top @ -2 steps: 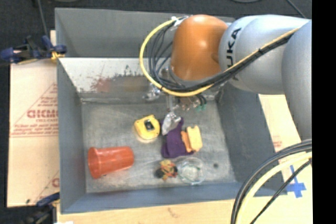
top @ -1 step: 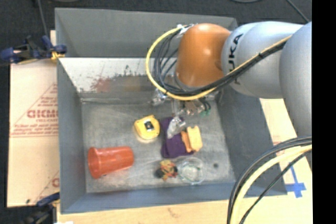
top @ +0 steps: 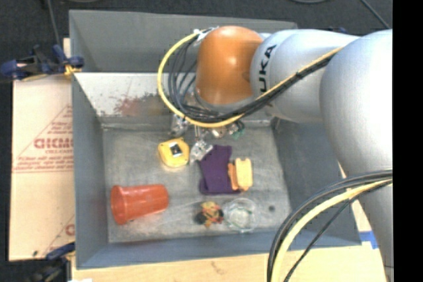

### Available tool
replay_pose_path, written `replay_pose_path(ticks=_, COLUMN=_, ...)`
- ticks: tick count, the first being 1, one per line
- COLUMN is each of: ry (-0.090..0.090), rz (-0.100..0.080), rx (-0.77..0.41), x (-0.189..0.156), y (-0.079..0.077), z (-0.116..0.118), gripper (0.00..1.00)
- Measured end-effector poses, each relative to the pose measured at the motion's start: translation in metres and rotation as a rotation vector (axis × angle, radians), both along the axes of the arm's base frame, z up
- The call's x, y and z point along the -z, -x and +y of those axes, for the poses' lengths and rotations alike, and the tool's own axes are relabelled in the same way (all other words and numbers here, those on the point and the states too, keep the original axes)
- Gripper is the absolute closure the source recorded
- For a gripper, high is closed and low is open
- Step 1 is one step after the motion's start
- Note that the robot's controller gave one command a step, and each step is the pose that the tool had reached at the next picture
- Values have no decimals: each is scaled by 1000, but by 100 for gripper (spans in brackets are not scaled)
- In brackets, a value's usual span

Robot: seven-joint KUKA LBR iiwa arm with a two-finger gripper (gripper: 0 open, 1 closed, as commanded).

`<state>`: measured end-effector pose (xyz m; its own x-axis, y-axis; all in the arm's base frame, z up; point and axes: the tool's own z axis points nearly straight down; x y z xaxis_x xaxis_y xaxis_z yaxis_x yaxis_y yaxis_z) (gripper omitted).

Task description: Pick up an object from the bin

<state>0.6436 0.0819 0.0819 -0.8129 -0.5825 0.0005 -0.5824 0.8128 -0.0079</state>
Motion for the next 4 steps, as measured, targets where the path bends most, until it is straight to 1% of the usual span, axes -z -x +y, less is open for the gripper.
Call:
replay_pose_path(ticks=1, ry=-1, rz=-1, rx=1, x=0, y=0, z=0, gripper=100)
replay_pose_path(ticks=2, ry=-6, rz=7, rx=11, x=-36, y=6, z=4, gripper=100)
replay_pose_path(ticks=3, ry=-9, rz=-2, rx=25, x=-182, y=1, z=-2, gripper=100)
replay_pose_path(ticks=4, ry=-9, rz=-1, rx=25, x=-181, y=2, z=-2, gripper=100)
